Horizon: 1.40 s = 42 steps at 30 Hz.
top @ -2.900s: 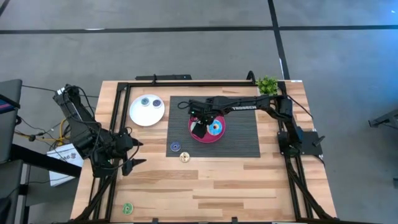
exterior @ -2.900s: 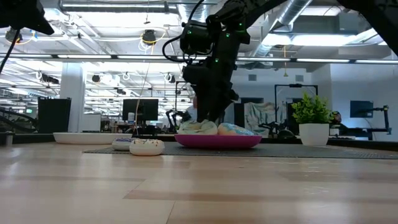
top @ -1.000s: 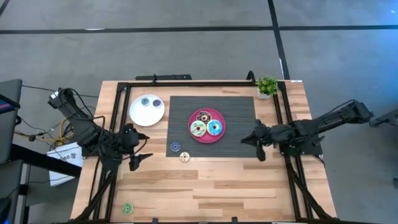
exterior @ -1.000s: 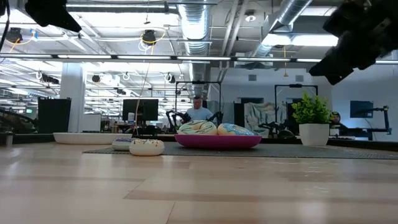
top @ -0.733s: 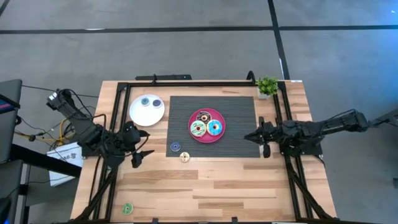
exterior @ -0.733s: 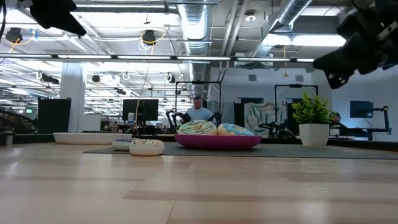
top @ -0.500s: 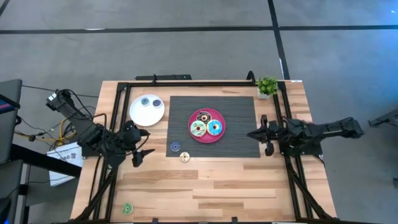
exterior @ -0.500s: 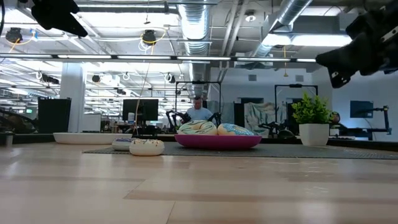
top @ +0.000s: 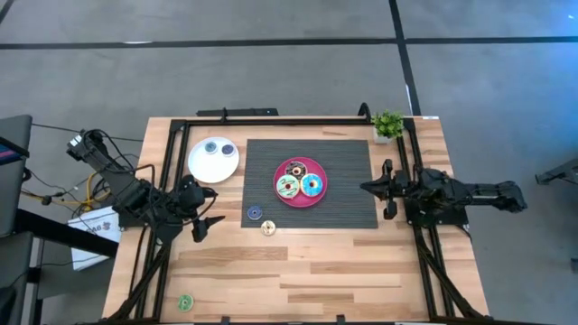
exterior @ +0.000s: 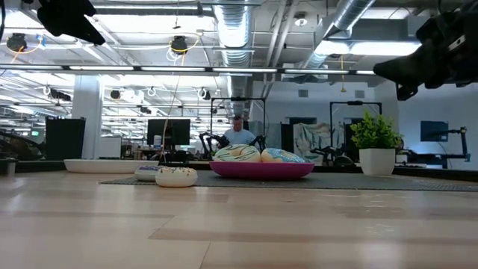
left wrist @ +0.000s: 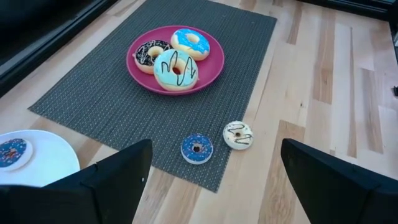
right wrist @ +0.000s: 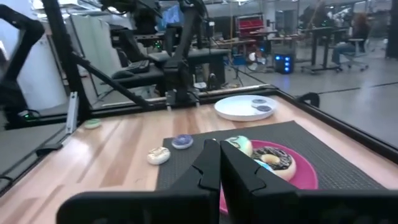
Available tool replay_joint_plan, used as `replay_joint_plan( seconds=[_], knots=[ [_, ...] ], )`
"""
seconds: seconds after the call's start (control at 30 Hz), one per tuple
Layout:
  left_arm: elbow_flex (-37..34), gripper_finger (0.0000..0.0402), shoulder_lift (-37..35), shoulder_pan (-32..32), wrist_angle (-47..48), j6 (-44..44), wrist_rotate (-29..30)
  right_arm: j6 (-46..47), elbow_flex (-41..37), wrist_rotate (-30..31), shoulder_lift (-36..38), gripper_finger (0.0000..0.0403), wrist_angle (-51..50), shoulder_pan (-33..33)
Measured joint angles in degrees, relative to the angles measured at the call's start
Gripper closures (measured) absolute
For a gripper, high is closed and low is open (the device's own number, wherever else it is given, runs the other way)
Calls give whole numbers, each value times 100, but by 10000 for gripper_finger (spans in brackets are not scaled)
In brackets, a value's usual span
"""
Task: Pick & Place donuts
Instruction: Put the small green donut on the white plate
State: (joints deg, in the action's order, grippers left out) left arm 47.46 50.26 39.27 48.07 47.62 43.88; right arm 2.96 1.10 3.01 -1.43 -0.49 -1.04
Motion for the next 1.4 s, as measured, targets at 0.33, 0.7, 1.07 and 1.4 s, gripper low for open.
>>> replay_joint_plan(
  seconds=[0.33,0.7,1.07,1.4],
  knots=[
    [0,52,0,0,0,-2,33,2,0,-9,-2,403,-13,-124],
    [0,52,0,-12,-77,4,35,-135,2,-45,-4,403,-28,-114],
    [0,52,0,-33,-427,6,-156,-146,4,-157,-7,403,-55,68],
    [0,52,606,-626,-589,331,-2345,-146,4,-152,-7,403,-48,68]
  ],
)
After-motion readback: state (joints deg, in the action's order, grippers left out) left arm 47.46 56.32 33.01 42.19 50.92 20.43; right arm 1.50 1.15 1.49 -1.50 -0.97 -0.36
